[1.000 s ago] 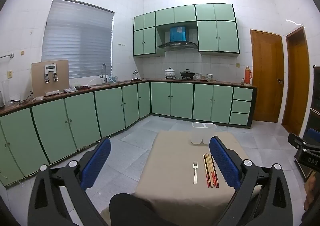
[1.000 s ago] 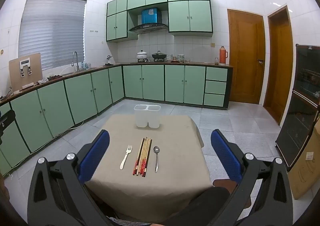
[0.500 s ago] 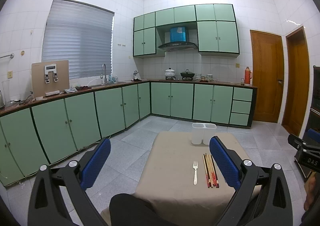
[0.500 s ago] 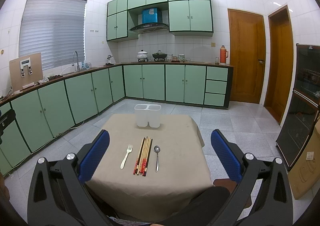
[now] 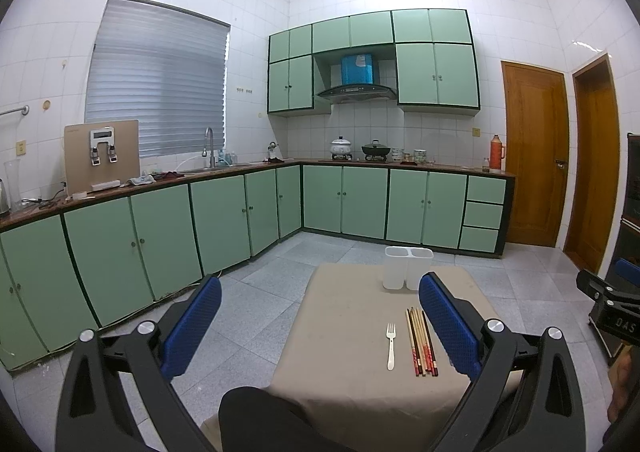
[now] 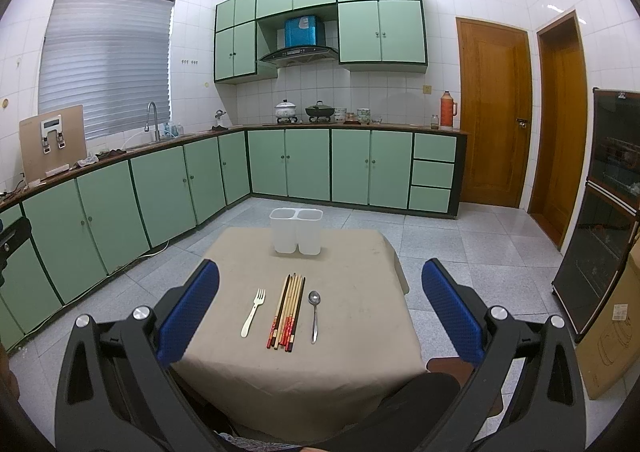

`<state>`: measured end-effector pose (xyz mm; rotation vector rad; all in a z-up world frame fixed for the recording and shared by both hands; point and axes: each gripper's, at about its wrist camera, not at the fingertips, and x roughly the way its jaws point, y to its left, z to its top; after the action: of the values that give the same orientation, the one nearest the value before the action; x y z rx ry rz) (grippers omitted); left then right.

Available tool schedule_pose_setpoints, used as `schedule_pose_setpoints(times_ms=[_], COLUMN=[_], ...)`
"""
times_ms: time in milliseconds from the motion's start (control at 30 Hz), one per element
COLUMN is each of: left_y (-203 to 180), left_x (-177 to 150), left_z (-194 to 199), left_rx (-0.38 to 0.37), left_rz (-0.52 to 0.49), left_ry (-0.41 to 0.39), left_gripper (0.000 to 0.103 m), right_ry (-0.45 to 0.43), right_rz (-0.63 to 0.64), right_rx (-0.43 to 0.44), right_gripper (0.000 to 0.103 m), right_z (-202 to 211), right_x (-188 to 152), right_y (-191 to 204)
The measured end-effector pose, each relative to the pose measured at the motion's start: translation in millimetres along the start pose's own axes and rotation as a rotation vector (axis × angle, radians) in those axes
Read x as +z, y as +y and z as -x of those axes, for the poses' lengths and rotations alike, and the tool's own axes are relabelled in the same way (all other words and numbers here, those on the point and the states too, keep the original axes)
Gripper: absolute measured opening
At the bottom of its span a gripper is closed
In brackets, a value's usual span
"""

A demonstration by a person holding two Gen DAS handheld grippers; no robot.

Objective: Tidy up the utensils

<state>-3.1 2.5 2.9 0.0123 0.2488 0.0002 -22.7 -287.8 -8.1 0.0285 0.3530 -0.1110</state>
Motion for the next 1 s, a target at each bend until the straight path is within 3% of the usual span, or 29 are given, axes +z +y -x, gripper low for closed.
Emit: schedule_pose_setpoints(times_ms=[1000], left_y=[-4.3], left_x=[1.2], left_z=[0.6], left_rx=[0.008], left_rz=[0.003], left_ry=[-0.008], left_gripper=[0.097], right_ry=[-0.001], right_rz=[0.006], right_rx=[0.000], right_gripper=[0.098], right_z=[-1.3], right_x=[-0.6], right_y=[3.0])
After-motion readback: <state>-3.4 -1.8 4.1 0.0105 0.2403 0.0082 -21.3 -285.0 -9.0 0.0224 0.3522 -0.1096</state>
